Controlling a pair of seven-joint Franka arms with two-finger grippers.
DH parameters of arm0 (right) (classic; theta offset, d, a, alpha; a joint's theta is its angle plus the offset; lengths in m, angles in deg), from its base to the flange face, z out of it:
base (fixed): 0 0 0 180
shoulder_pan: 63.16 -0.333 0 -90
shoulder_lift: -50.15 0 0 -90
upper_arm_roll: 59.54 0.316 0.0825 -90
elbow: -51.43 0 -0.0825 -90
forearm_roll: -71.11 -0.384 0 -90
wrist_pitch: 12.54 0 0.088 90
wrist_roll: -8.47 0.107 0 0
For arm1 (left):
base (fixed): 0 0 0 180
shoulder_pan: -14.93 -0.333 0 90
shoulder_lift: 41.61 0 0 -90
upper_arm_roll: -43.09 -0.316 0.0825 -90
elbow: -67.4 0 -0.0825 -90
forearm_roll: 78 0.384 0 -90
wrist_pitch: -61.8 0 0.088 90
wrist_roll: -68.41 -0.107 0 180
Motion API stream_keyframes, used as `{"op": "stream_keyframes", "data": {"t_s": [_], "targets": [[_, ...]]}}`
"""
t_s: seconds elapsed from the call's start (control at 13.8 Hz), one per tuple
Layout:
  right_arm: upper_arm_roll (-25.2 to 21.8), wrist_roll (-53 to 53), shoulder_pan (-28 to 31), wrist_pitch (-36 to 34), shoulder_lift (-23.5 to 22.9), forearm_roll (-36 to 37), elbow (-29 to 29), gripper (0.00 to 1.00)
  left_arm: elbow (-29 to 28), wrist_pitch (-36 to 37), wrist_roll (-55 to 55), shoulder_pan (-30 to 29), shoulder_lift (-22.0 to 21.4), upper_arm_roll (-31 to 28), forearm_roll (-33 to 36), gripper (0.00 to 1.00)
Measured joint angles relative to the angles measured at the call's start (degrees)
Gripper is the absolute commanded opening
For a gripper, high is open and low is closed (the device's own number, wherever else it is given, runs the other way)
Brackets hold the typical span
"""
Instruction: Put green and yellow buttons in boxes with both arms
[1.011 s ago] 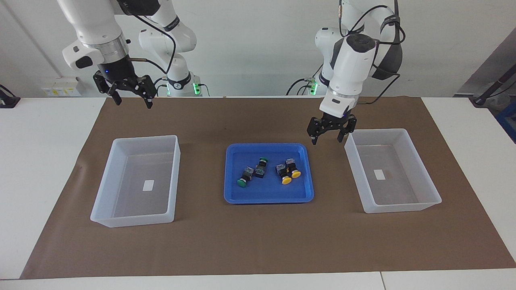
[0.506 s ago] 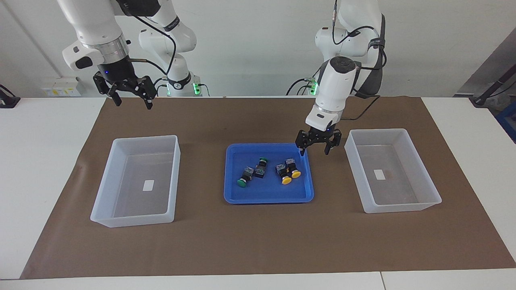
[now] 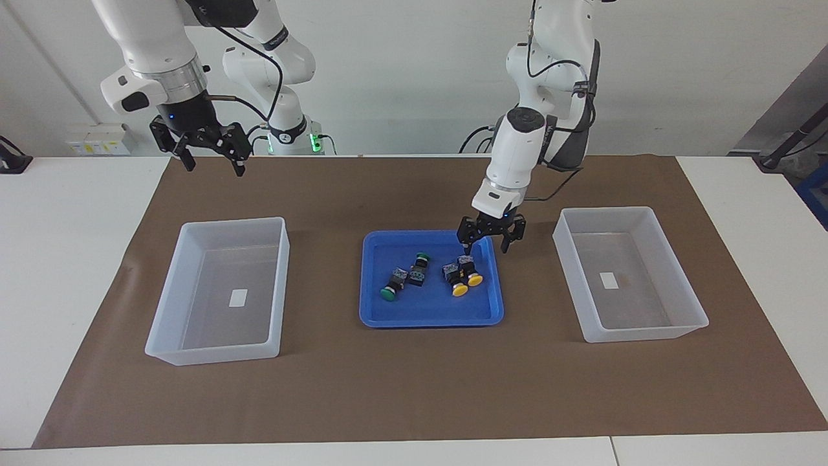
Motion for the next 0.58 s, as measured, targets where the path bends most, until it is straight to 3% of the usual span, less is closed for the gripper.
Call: {"op": "stream_keyframes", "data": {"t_s": [0.58], "targets": [[0.0,0.0,0.0,0.0,0.0,0.0,0.44,1.0,-0.05,-0.61,0.04,0.0,2.24,-0.3,0.0,1.0]]}}
